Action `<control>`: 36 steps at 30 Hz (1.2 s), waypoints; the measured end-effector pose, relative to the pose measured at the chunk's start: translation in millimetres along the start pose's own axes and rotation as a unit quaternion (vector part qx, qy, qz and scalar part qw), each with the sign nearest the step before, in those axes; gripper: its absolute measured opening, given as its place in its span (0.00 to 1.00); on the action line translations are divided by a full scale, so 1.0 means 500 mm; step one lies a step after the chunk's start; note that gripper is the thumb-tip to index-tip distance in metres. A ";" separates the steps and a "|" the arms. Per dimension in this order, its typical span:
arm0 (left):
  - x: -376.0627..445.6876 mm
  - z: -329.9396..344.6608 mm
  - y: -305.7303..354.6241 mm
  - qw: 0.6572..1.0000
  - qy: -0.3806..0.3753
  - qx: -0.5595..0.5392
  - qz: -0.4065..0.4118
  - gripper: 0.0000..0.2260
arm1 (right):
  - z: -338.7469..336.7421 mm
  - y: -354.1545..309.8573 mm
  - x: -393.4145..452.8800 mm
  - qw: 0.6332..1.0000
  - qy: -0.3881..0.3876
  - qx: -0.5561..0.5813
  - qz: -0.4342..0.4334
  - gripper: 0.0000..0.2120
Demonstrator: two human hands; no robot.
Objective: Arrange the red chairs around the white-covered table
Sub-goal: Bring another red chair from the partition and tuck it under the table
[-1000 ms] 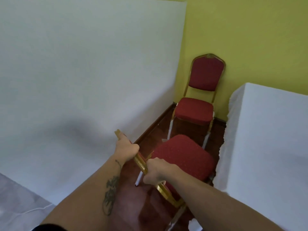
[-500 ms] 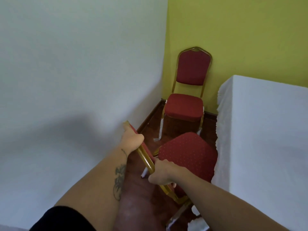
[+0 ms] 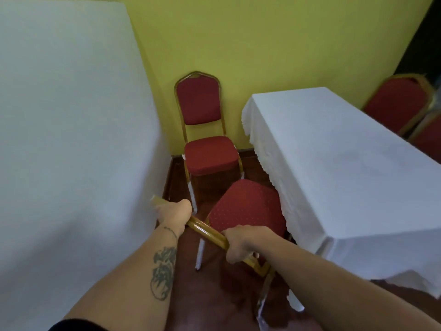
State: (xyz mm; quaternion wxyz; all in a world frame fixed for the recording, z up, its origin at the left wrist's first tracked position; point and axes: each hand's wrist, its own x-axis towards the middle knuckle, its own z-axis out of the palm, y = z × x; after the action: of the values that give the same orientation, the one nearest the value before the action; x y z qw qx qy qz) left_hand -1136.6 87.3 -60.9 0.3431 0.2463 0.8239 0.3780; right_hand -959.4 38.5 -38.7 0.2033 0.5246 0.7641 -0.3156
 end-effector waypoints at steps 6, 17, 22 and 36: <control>0.051 -0.019 0.016 0.999 -0.042 0.021 0.024 0.27 | 0.023 -0.063 -0.003 0.994 0.049 0.080 0.056 0.24; 0.137 -0.015 0.048 0.982 -0.168 0.050 0.072 0.25 | 0.032 -0.112 0.032 0.985 0.051 0.133 0.095 0.28; 0.161 -0.026 0.072 0.976 -0.181 0.079 0.093 0.25 | 0.021 -0.125 0.061 0.986 0.055 0.119 0.100 0.27; 0.184 -0.037 0.109 0.962 -0.241 0.107 0.068 0.29 | -0.006 -0.146 0.160 0.970 0.127 0.179 0.100 0.45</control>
State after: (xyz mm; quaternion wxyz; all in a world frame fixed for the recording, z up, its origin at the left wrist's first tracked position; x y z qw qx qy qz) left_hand -1201.6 172.7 -43.7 0.4764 0.4211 0.7338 0.2392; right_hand -1056.6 76.1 -68.3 0.0379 0.6621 0.6583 -0.3561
